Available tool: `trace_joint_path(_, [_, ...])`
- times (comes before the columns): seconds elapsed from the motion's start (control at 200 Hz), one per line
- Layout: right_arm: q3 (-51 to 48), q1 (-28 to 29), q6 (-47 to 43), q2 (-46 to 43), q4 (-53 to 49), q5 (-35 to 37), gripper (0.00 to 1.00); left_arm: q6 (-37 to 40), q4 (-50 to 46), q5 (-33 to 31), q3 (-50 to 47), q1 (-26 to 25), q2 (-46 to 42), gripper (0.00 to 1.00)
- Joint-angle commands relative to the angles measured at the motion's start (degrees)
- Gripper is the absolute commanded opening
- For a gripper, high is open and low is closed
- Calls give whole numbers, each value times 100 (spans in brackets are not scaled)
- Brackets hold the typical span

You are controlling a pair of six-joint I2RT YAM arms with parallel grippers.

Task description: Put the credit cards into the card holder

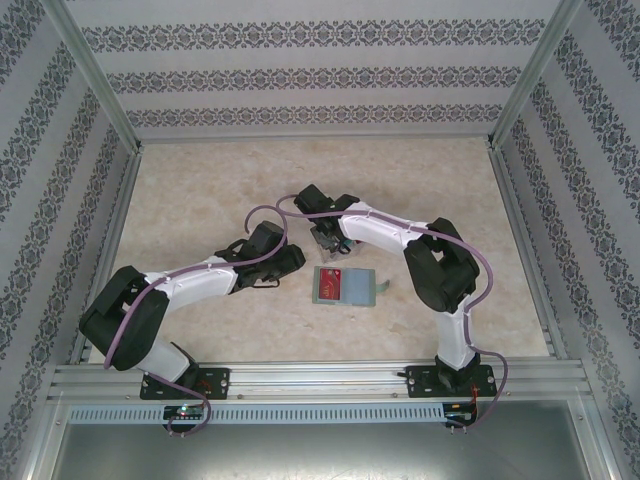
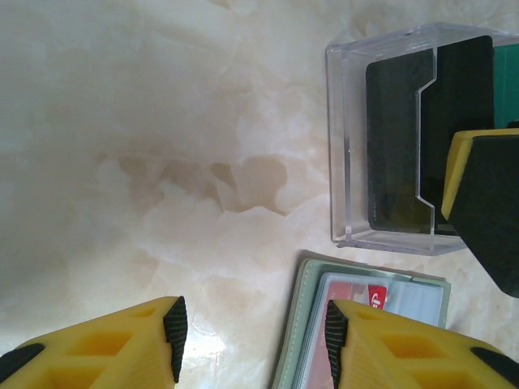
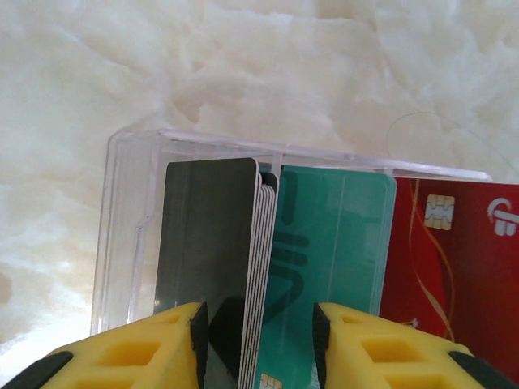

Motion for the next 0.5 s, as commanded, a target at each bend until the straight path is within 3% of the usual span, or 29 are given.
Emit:
trace_joint_path(0.0, [128,1,-174,-156,-124,345,37,-89,46,-41,-12,57,-123,51])
trace_joint_path(0.5, [12,5,-177,-228,-81,460,20,-200,274,167,-5,57,89,51])
